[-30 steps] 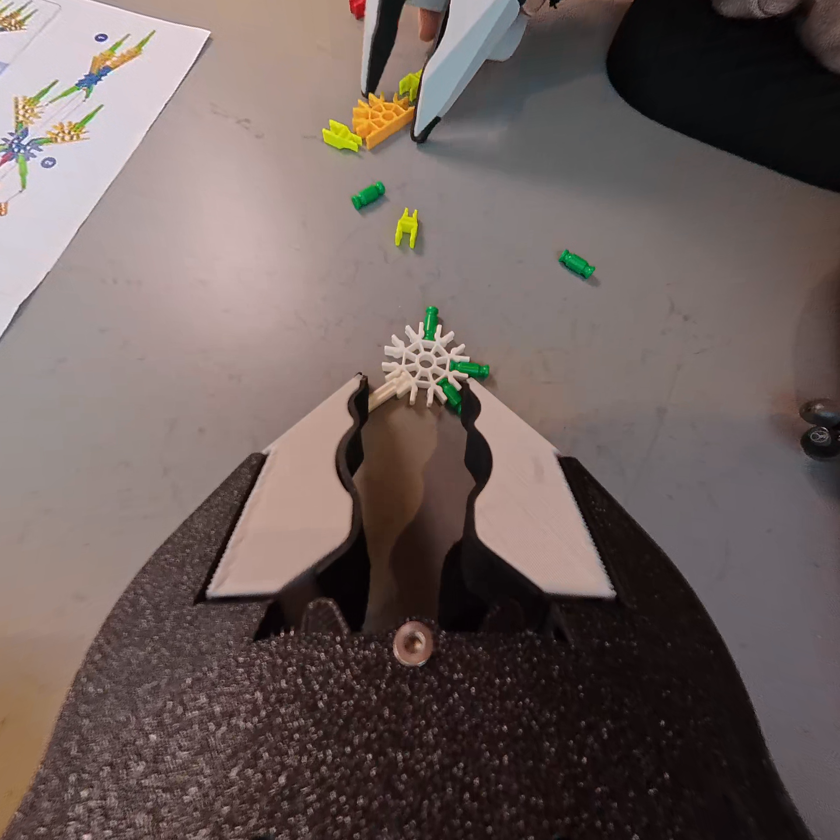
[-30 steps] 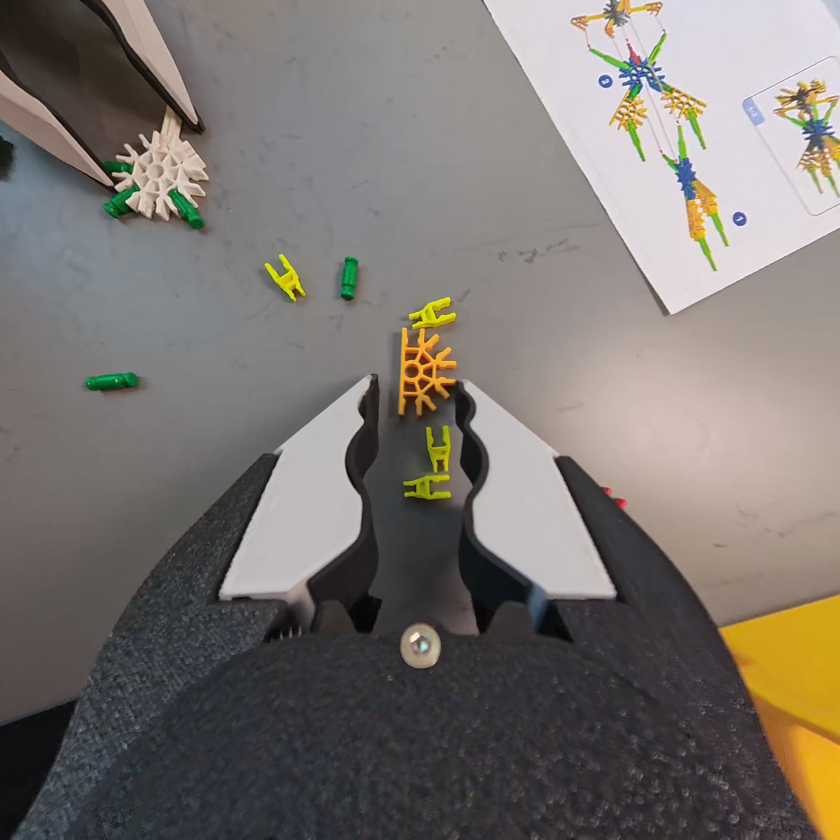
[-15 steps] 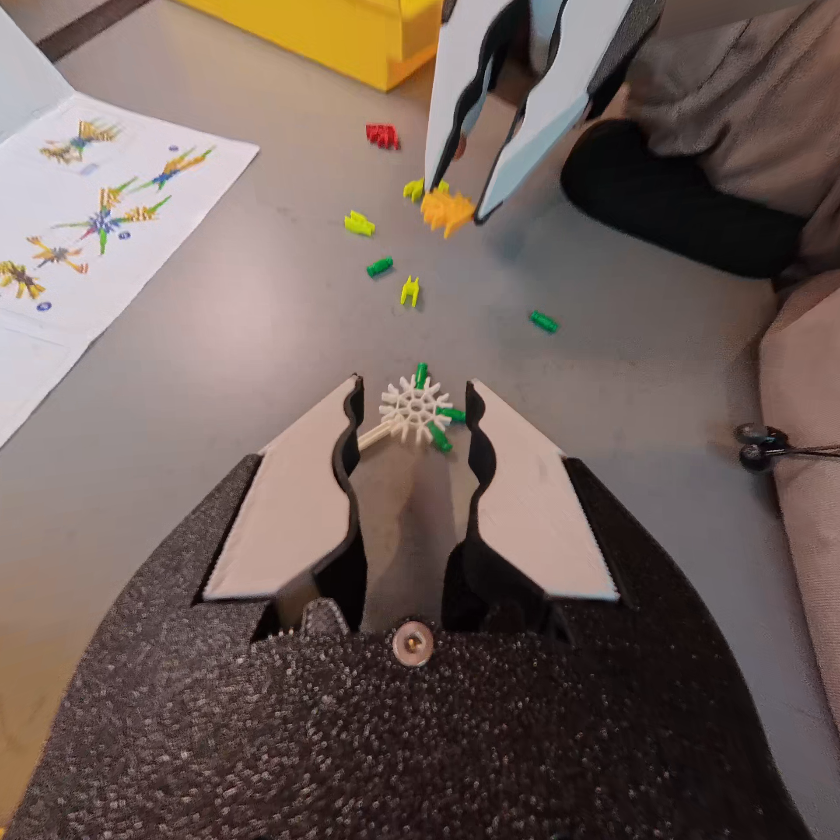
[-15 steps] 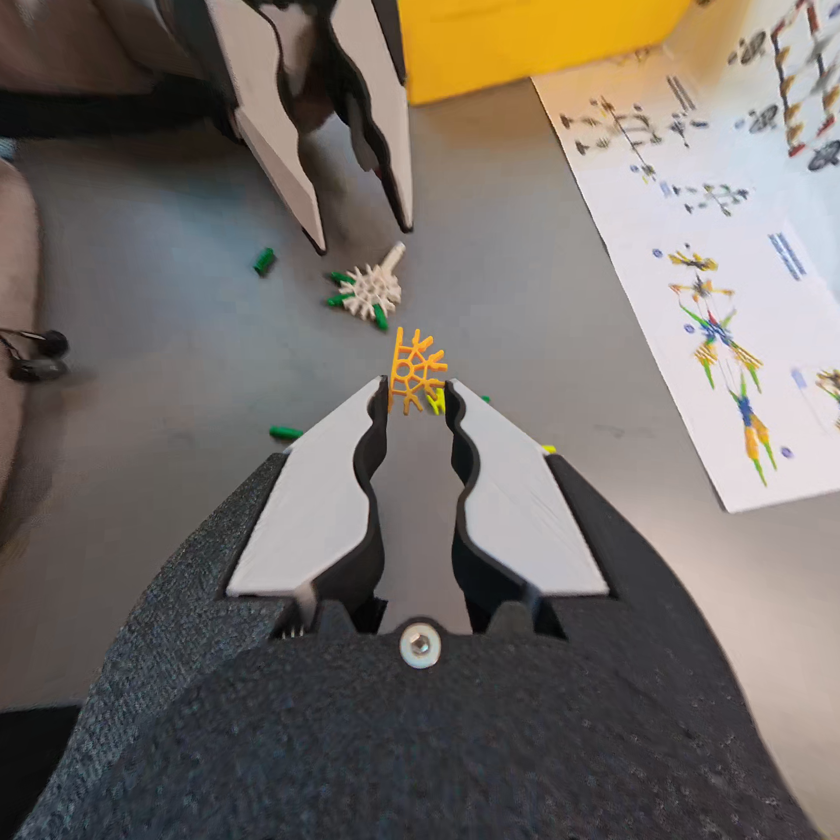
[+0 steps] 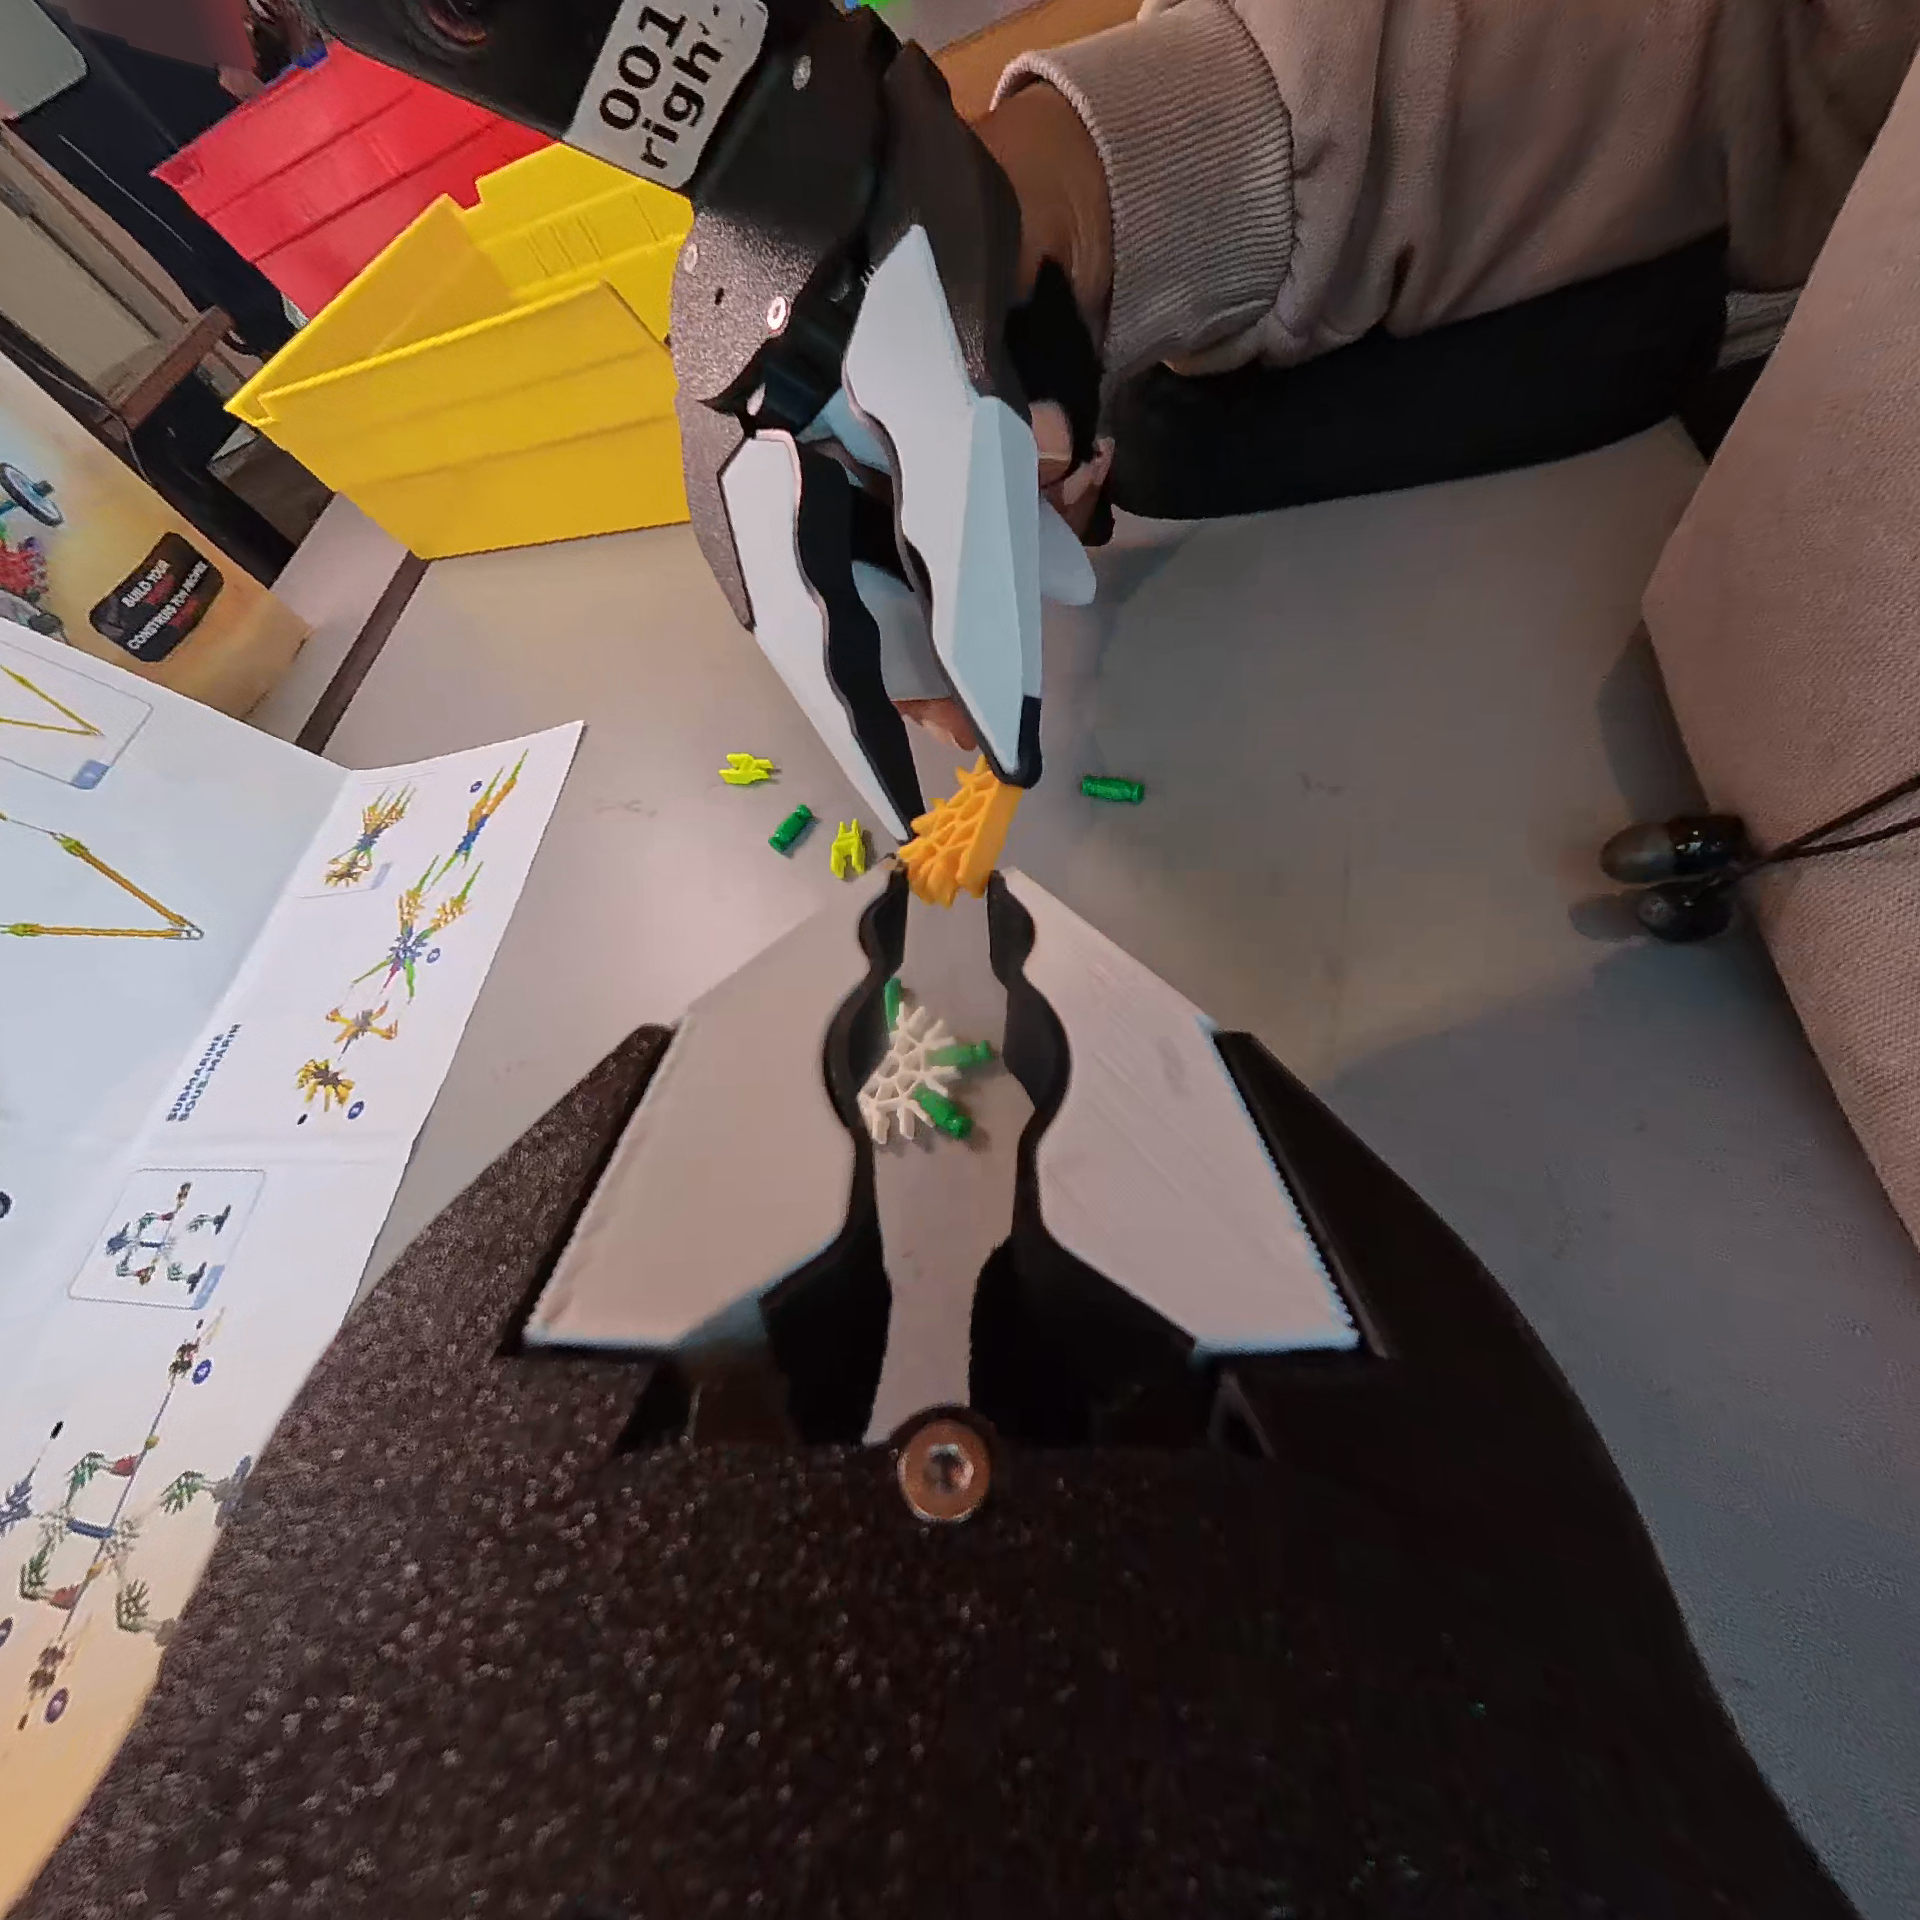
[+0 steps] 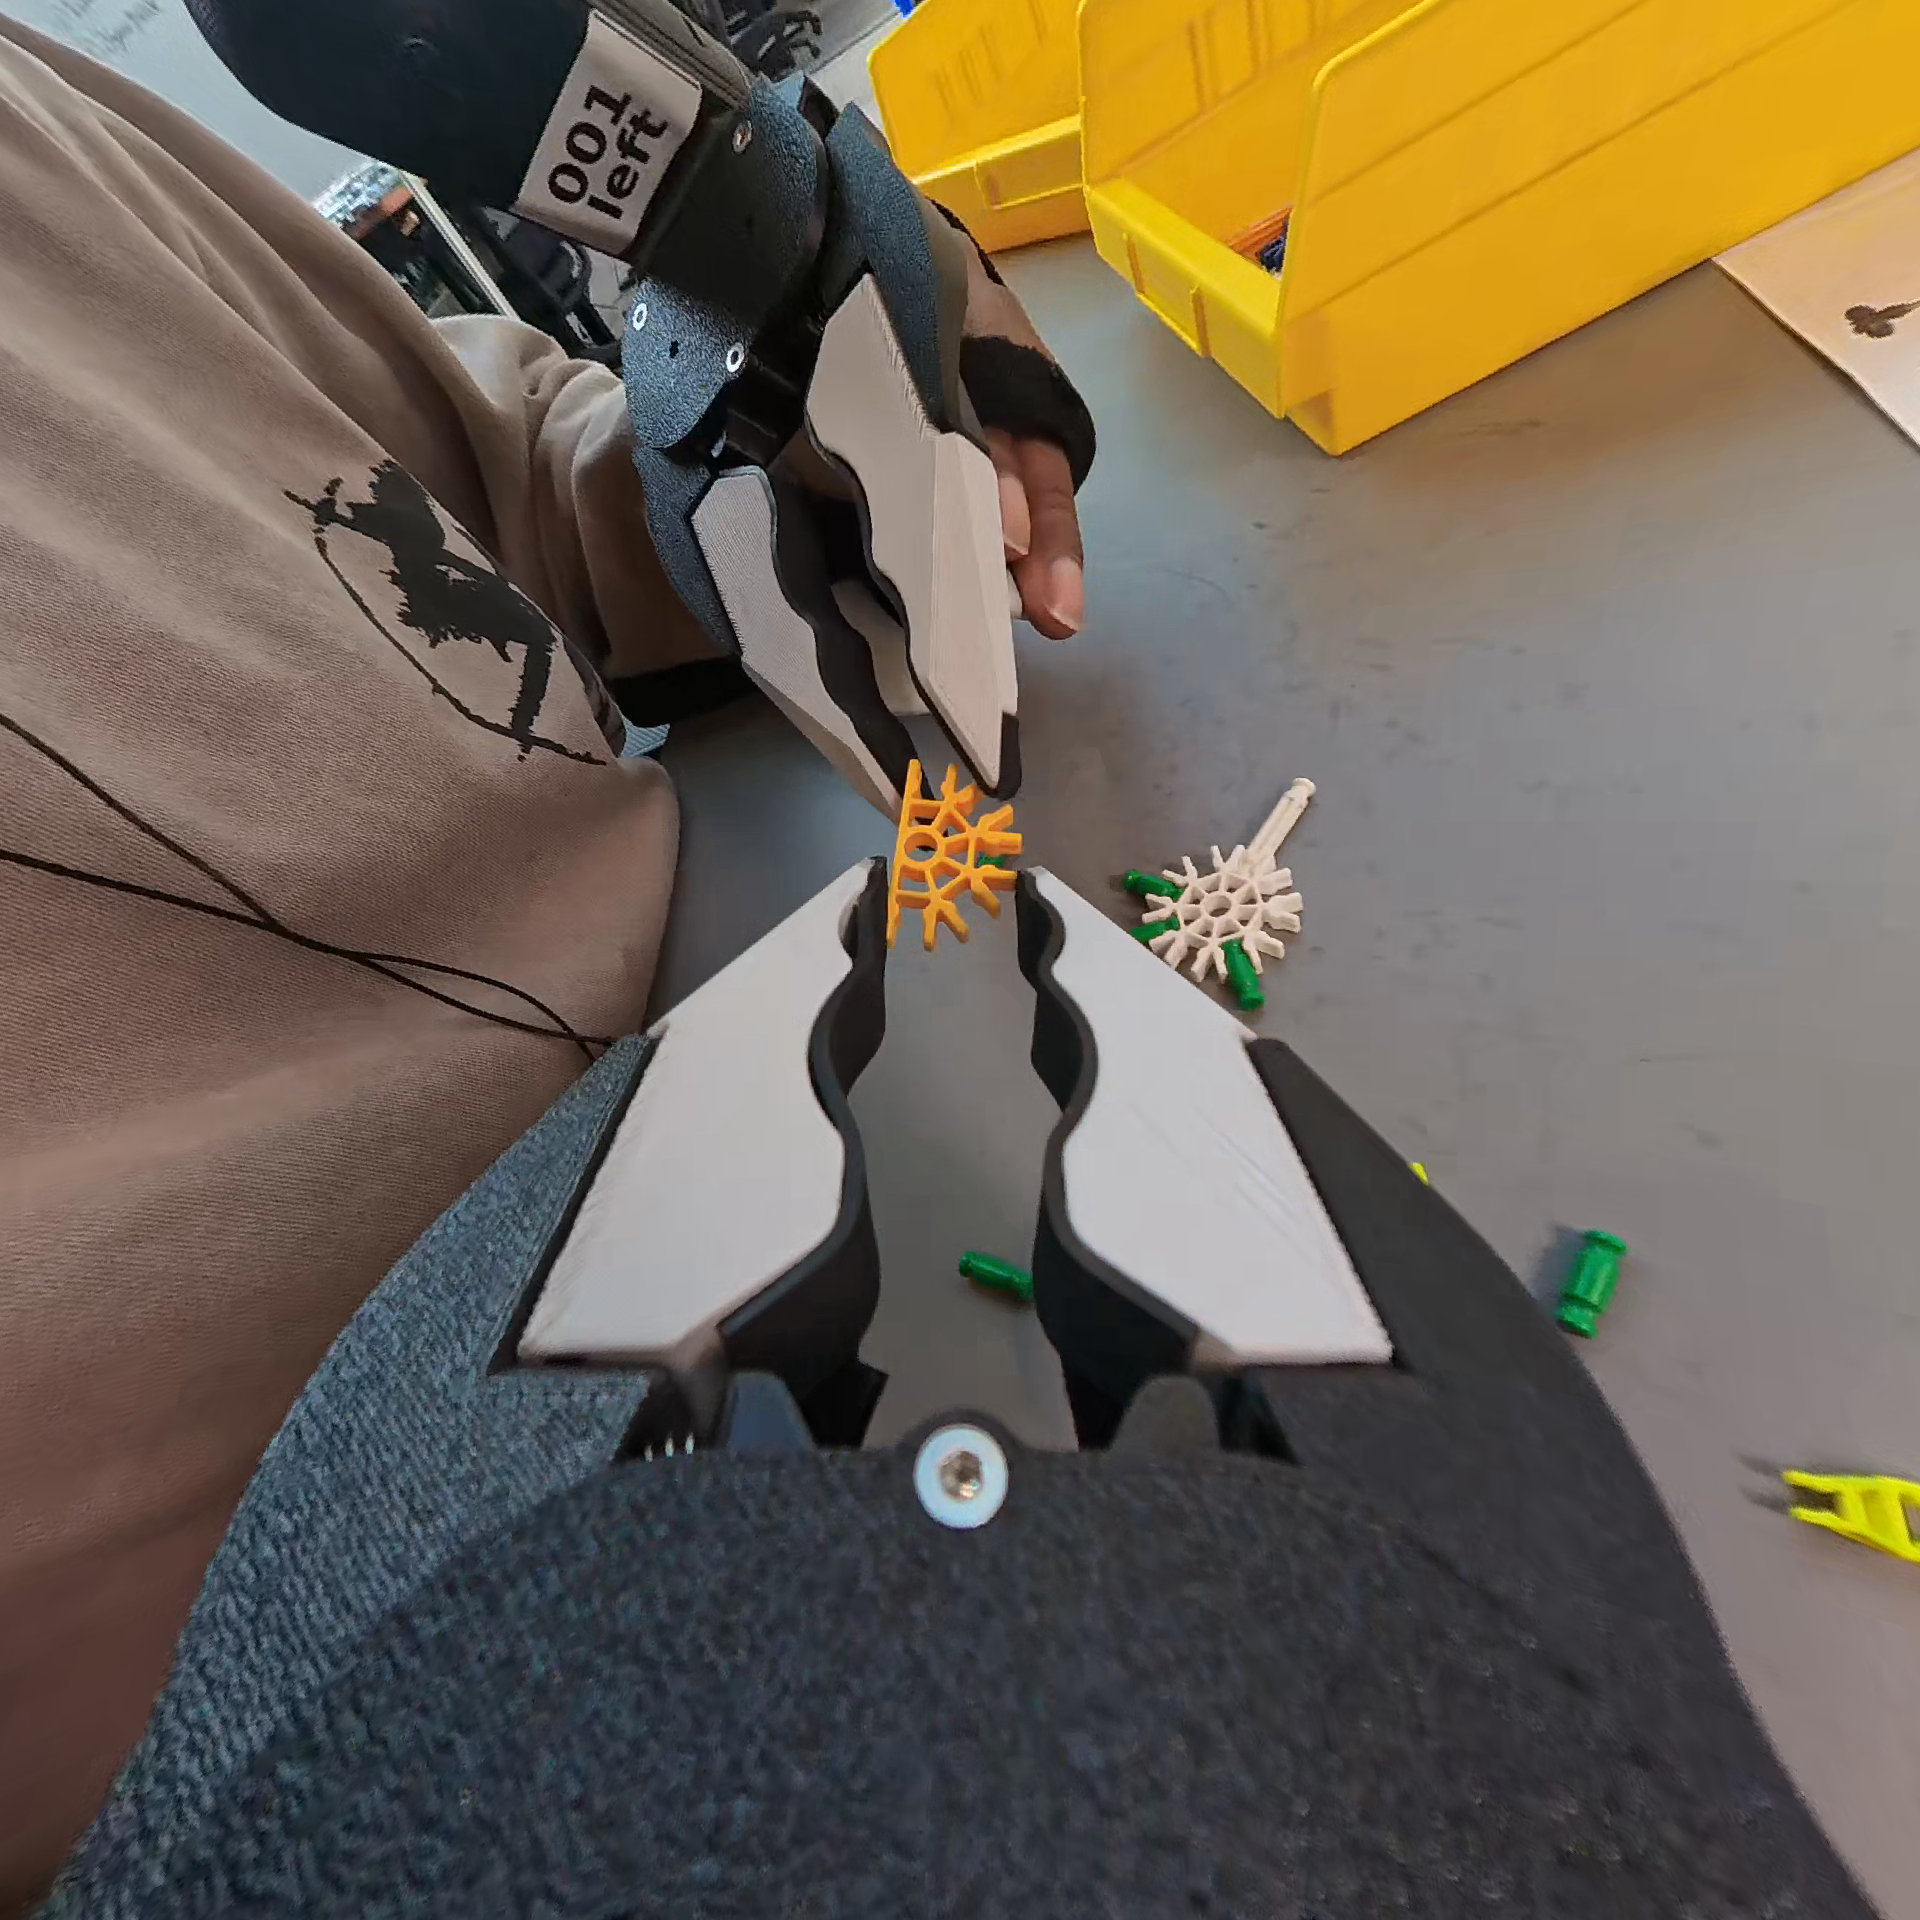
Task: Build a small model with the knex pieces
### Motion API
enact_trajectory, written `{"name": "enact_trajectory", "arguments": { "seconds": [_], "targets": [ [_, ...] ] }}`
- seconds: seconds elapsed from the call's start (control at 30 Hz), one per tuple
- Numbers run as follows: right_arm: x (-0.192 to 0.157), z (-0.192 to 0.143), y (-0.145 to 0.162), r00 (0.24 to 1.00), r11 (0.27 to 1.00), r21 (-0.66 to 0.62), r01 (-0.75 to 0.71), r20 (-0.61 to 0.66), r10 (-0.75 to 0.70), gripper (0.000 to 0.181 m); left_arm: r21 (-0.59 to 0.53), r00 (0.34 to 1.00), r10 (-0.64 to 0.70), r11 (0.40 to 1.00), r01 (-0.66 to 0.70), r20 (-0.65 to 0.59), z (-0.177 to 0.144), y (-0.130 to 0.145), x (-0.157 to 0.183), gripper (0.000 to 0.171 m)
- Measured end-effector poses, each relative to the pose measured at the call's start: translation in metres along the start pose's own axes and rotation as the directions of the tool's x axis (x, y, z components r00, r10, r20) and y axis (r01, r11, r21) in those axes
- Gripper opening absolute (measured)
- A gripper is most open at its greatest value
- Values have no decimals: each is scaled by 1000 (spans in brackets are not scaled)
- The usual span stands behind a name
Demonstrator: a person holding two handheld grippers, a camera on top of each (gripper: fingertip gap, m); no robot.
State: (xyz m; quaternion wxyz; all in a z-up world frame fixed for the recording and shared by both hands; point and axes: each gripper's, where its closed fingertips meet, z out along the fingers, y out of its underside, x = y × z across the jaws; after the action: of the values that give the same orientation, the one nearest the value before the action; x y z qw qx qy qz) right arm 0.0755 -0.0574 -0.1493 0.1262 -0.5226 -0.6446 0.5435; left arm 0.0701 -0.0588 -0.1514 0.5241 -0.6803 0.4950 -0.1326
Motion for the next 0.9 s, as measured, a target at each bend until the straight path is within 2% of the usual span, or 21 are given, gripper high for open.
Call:
{"name": "enact_trajectory", "arguments": {
  "seconds": [0.07, 0.1, 0.13, 0.23, 0.27, 0.33, 0.4, 0.43, 0.5, 0.67, 0.77, 0.83, 0.9],
  "targets": [
    [2, 0, 1, 1000, 1000, -2, 5, -11, -5, 21, 16, 999, -54, 998, 54, -3, -1, -4, -3, 14],
    [5, -1, 0, 999, 999, 5, 33, -32, -33, 15, 23, 994, -107, 994, 107, -10, -1, -5, -5, 6],
    [6, -3, -5, 995, 996, 30, 81, -54, -79, 17, 28, 984, -177, 984, 177, -15, -1, -4, -9, 6],
    [11, -13, -18, 943, 954, 54, 295, -179, -281, 28, 33, 893, -445, 894, 448, -66, 2, 4, -19, 6],
    [12, -14, -18, 911, 930, 28, 365, -218, -351, 28, 41, 830, -549, 831, 555, -102, 2, 4, -22, 6],
    [15, -11, -18, 836, 878, -34, 477, -291, -466, 28, 52, 655, -729, 660, 750, -198, 3, 3, -29, 6],
    [24, -7, -18, 737, 820, -129, 558, -376, -561, 31, 69, 484, -824, 487, 871, -294, 1, 0, -36, 6],
    [32, -6, -17, 690, 799, -191, 571, -417, -592, 33, 74, 420, -847, 420, 905, -326, 1, 0, -38, 5],
    [43, -3, -16, 641, 782, -266, 564, -457, -617, 39, 82, 359, -872, 353, 932, -331, 2, 3, -42, 5],
    [48, 3, -22, 623, 790, -265, 553, -498, -603, 27, 120, 347, -886, 325, 938, -307, 5, 5, -47, 6],
    [47, 3, -22, 661, 808, -232, 541, -477, -579, 25, 112, 360, -880, 343, 933, -310, 3, 6, -46, 6],
    [48, 0, -18, 693, 822, -221, 525, -451, -563, 25, 100, 423, -870, 411, 906, -253, 2, 13, -49, 15],
    [50, -2, -7, 730, 832, -241, 499, -401, -554, 25, 81, 541, -826, 536, 841, -157, -4, 23, -53, 26]
  ]
}}
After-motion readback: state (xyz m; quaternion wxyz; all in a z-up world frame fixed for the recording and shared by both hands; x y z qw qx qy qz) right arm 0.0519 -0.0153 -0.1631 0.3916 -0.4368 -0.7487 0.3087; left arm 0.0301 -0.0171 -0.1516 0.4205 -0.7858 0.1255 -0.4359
